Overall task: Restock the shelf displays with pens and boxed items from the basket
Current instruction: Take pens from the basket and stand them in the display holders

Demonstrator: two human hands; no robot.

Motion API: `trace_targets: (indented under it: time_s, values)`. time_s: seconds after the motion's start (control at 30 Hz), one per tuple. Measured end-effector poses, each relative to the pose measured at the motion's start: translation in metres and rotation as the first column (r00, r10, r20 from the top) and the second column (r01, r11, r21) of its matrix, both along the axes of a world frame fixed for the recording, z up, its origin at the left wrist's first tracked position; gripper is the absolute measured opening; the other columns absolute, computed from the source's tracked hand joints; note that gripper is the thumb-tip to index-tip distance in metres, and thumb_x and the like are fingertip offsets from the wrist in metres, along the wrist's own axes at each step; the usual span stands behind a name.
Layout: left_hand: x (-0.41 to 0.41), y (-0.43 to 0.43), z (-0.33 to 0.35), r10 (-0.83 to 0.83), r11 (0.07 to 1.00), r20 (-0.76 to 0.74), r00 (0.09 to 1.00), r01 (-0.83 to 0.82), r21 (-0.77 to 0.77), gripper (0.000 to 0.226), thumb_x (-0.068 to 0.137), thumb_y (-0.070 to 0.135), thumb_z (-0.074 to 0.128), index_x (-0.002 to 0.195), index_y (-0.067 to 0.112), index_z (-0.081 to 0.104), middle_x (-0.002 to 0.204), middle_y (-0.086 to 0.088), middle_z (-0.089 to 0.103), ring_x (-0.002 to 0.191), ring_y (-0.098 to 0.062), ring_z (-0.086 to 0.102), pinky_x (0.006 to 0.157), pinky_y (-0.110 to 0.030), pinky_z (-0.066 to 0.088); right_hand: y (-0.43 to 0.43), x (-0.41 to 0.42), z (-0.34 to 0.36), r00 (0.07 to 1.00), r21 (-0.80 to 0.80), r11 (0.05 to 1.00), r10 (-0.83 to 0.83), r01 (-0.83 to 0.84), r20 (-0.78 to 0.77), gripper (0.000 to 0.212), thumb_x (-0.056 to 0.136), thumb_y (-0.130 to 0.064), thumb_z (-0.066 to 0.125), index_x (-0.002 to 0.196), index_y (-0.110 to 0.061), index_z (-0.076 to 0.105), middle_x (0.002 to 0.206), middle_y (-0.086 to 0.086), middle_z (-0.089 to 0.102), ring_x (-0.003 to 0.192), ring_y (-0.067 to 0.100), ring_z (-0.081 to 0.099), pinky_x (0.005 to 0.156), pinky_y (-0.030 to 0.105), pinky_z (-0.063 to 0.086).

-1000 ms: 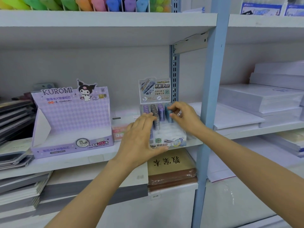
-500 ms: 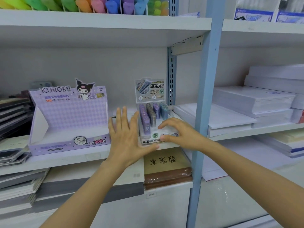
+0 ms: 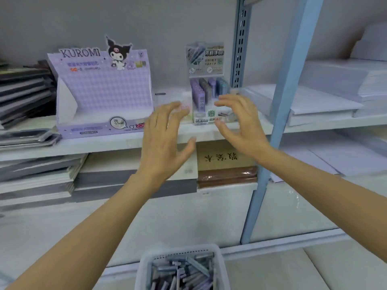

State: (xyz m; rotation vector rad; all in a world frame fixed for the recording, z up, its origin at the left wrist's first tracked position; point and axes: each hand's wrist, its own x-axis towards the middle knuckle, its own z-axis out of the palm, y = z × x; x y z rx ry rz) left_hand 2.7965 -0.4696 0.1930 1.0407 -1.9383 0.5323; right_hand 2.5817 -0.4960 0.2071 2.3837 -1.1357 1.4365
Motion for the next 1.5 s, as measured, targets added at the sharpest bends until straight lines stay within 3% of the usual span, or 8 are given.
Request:
trace_targets:
  time_s: [0.1,0.27,0.43,0.6,0.9,1.07,1.33,1.5]
  values:
    - [-0.005,0.020,-0.064,-0.150,0.989,-0.092,0.984,0.151,0.003,0.021,0.083,0.020,0.056,0.102,0.011,0.057,0.096,-0.005,0.060,0.089,-0.019,0.050,0.075,-0.028,0.034,0.028,0.022,-0.055,0.973,-0.059,0.973,0.216,-0.221,-0.084,0.016,0.092,-0.016,0.056,0.107,-0.014,0.062,0.105,-0.002,0.063,0.102,0.017,0.056,0.088,0.029,0.039]
    - [0.010,0.052,-0.209,-0.028,0.751,-0.147,0.989,0.118,0.649,0.016,0.087,0.016,0.060,0.100,0.016,0.052,0.083,0.012,0.053,0.072,-0.009,0.046,0.060,-0.031,0.040,0.051,0.035,-0.197,0.974,0.553,0.812,0.225,-0.186,-0.004,0.008,0.092,-0.013,0.056,0.098,-0.013,0.062,0.088,-0.005,0.064,0.077,0.009,0.056,0.069,0.028,0.046]
    - [0.036,0.091,-0.327,-0.082,0.301,0.016,0.997,0.010,0.953,0.010,0.093,0.018,0.052,0.100,0.020,0.060,0.094,0.005,0.064,0.085,-0.014,0.060,0.073,-0.024,0.045,0.076,0.028,-0.324,0.936,0.894,0.446,0.299,0.034,-0.184,0.012,0.095,-0.019,0.056,0.102,-0.013,0.064,0.099,0.002,0.069,0.087,0.015,0.063,0.074,0.026,0.046]
    - [0.036,0.114,-0.396,-0.107,0.124,0.063,0.992,-0.049,0.991,0.034,0.097,0.027,0.054,0.130,0.020,0.055,0.129,0.001,0.056,0.117,-0.017,0.051,0.095,-0.025,0.042,0.104,0.035,-0.400,0.819,0.935,0.211,0.453,0.286,-0.353,0.030,0.095,-0.025,0.055,0.120,-0.011,0.052,0.117,0.012,0.058,0.100,0.030,0.057,0.078,0.035,0.046]
    - [0.064,0.131,-0.425,-0.033,0.209,-0.145,0.989,0.149,0.967,0.013,0.084,0.018,0.070,0.097,0.017,0.067,0.098,0.007,0.054,0.090,-0.009,0.053,0.080,-0.019,0.044,0.105,0.048,-0.437,0.884,0.964,0.199,0.397,0.178,-0.246,0.018,0.091,-0.019,0.061,0.105,-0.008,0.057,0.105,0.009,0.061,0.095,0.025,0.058,0.072,0.030,0.041]
    - [0.054,0.125,-0.414,0.366,0.016,-0.375,0.852,0.397,0.918,0.013,0.094,0.026,0.063,0.102,0.019,0.069,0.092,0.002,0.070,0.087,-0.011,0.065,0.079,-0.025,0.051,0.093,0.059,-0.417,0.987,0.989,0.124,0.144,-0.083,0.065,0.020,0.085,-0.026,0.073,0.098,-0.017,0.061,0.089,-0.012,0.057,0.073,-0.001,0.055,0.065,0.007,0.041]
    - [0.035,0.114,-0.391,0.543,-0.176,-0.588,0.600,0.766,0.619,0.021,0.103,0.027,0.044,0.116,0.018,0.058,0.092,-0.004,0.058,0.082,-0.015,0.052,0.078,-0.022,0.050,0.086,0.079,-0.395,0.924,0.923,-0.089,0.049,-0.373,0.378,0.029,0.090,-0.006,0.065,0.117,-0.014,0.064,0.104,0.003,0.069,0.086,0.013,0.070,0.072,0.023,0.057]
    - [0.034,0.112,-0.402,0.613,-0.100,-0.464,0.639,0.646,0.757,0.023,0.103,0.025,0.043,0.098,0.006,0.056,0.073,0.000,0.043,0.065,-0.012,0.039,0.058,-0.017,0.039,0.064,0.051,-0.400,0.999,0.974,0.225,0.037,0.011,-0.020,0.024,0.088,-0.017,0.067,0.111,-0.022,0.063,0.098,-0.004,0.065,0.078,0.011,0.062,0.071,0.025,0.051]
